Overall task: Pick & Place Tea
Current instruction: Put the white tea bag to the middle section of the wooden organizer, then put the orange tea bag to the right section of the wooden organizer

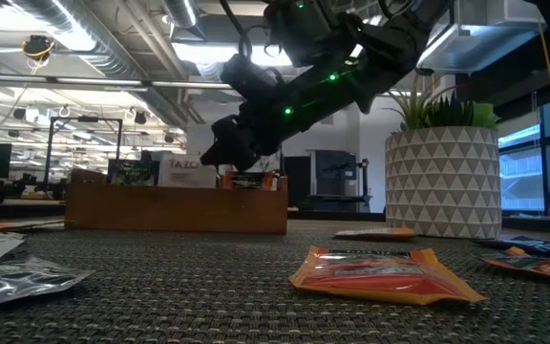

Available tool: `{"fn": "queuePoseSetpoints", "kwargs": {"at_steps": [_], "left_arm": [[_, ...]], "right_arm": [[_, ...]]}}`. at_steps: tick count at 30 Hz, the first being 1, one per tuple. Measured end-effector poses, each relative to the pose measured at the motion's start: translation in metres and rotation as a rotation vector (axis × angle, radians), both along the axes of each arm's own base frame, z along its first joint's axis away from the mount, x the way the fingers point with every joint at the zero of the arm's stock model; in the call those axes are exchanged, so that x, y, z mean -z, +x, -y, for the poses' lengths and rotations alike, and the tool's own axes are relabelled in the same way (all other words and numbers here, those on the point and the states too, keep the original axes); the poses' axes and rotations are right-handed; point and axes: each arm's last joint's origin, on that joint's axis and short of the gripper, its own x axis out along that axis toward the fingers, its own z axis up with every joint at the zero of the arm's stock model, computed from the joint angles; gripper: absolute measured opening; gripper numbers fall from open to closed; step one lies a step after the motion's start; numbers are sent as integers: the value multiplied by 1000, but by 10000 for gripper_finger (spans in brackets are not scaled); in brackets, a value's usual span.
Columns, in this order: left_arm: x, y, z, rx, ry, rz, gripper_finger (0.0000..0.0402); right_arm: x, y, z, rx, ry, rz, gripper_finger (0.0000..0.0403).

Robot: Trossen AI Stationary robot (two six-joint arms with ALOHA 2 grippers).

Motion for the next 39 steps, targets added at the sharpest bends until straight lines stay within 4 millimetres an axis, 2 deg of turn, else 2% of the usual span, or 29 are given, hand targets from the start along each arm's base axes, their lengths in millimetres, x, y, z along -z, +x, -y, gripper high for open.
{"fn": "queuePoseSetpoints", "kwargs": {"at_steps": [11, 15, 17, 22, 27, 33, 39], "left_arm": [[0, 0, 0, 0, 0, 0, 143], [0, 0, 0, -1, -1, 0, 143], [0, 0, 0, -1, 0, 0, 143], [2, 0, 0, -8, -15, -8, 143], [11, 2, 2, -31, -51, -30, 143], [38, 11, 13, 5, -62, -84, 143], [65, 19, 23, 45, -103, -134, 143]], "right_arm": [[-3, 2, 22, 50, 4, 37, 117], [-5, 2, 23, 61, 29, 56, 117], [-9, 2, 16, 42, 31, 74, 117], [-24, -2, -18, -46, 41, 104, 117], [-29, -12, -68, -178, -5, 40, 117], [-24, -31, -126, -364, 68, -24, 117], [-20, -45, -159, -442, 147, -60, 117]]}}
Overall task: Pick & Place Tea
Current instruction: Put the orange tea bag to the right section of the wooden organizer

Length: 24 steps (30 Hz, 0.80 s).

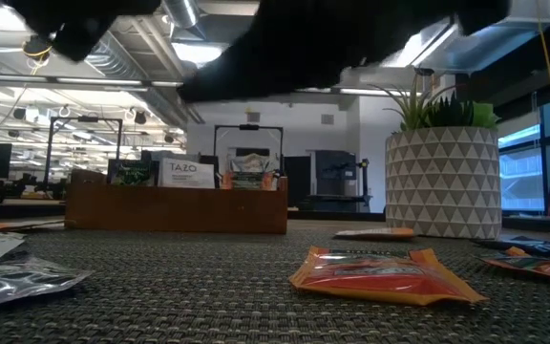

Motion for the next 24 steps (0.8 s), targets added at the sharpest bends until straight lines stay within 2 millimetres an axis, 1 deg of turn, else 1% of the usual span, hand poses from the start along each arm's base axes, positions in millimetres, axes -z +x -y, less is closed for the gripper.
{"fn": "queuePoseSetpoints", "kwargs": {"at_steps": [3, 8, 13, 17, 21, 24], "left_arm": [[7, -1, 3, 1, -51, -35, 143], [19, -4, 9, -7, -72, -63, 143], [36, -5, 13, -25, -70, -100, 143], [48, -4, 14, -40, -57, -123, 143], [54, -4, 13, -48, -41, -130, 143], [54, -4, 13, -44, -36, -133, 143]], "right_arm": [[0, -4, -8, 20, 81, -5, 117], [0, -8, -16, 62, 200, -23, 117], [2, -9, -16, 98, 264, -44, 117], [3, -9, -16, 113, 284, -54, 117], [3, -10, -17, 91, 296, -69, 119], [3, -10, -17, 93, 336, -82, 131]]}}
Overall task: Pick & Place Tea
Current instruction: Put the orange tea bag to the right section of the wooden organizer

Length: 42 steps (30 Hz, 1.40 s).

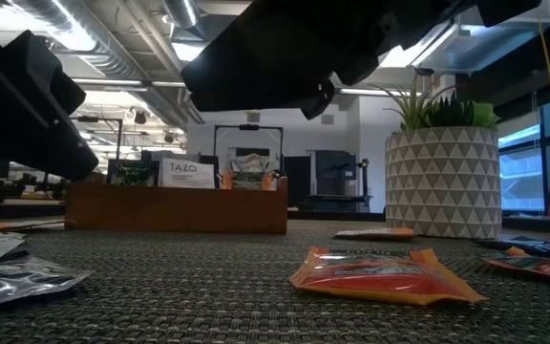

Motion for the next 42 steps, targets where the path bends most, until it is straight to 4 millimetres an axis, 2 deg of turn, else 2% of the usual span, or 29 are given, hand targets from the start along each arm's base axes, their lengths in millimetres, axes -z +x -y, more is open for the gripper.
{"fn": "queuePoseSetpoints", "kwargs": {"at_steps": [9, 21, 24, 28, 34, 37, 42], "left_arm": [[0, 0, 0, 17, 3, -9, 143], [0, 1, -1, -1, -7, -6, 143], [1, 1, -2, 0, 3, -18, 143], [5, 0, -6, -6, 40, -54, 143], [7, 2, -10, 20, 31, -109, 141], [8, 1, -8, 63, -8, -144, 131], [6, 2, -5, 79, -29, -124, 105]], "right_arm": [[1, 0, 1, -4, -10, -9, 173], [1, 0, 1, -11, -25, -13, 172], [2, 1, 3, 22, 21, -22, 171], [5, 0, 9, 73, 64, -73, 167], [9, -2, 8, 62, 79, -119, 166], [11, -3, 9, 73, 119, -159, 166], [23, -12, 14, 109, 65, -304, 166]]}}
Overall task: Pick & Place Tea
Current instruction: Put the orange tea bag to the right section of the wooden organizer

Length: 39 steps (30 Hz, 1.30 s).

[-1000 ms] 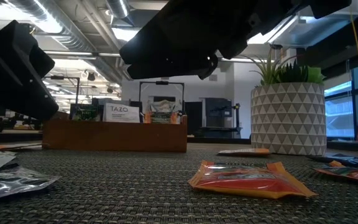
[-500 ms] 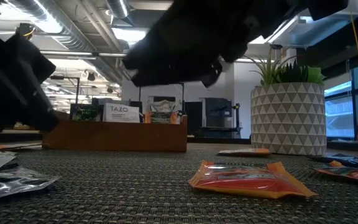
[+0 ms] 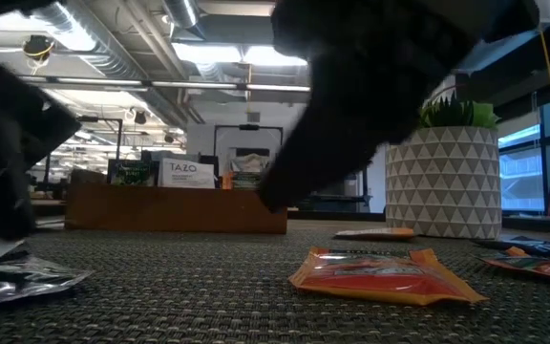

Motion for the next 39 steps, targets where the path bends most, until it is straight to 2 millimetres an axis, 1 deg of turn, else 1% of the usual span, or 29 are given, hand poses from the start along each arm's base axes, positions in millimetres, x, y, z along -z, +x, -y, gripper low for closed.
{"fn": "queuePoseSetpoints", "kwargs": {"at_steps": [4, 7, 10, 13, 16, 18, 21, 24, 27, 33, 36, 39], "left_arm": [[-7, 11, -3, -3, 18, 93, 79], [-11, 20, -9, 3, 34, 135, 56], [-12, 30, -15, 15, 46, 164, 31], [-13, 41, -17, 60, 57, 196, 7], [-16, 57, -13, 105, 104, 222, 4], [-14, 69, -11, 118, 140, 228, 4], [-7, 85, -10, 127, 196, 208, 3], [-4, 95, -12, 113, 215, 186, 3], [-1, 98, -13, 120, 206, 161, 3], [11, 97, -13, 110, 202, 105, 3], [23, 98, -15, 93, 190, 80, 3], [27, 101, -17, 66, 159, 74, 3]], "right_arm": [[5, -6, 2, 10, -7, -83, 166], [4, -9, 3, 13, 21, -132, 166], [-1, -16, 6, 34, 24, -183, 166], [-10, -23, 10, 93, 28, -231, 166], [-21, -30, 12, 161, 78, -263, 166], [-26, -35, 10, 177, 110, -285, 166], [-27, -38, 6, 177, 147, -310, 166], [-26, -40, 5, 191, 180, -327, 166], [-17, -45, 7, 233, 196, -346, 166], [3, -51, 15, 280, 316, -342, 166], [5, -49, 15, 267, 358, -312, 166], [6, -49, 16, 269, 357, -315, 166]]}}
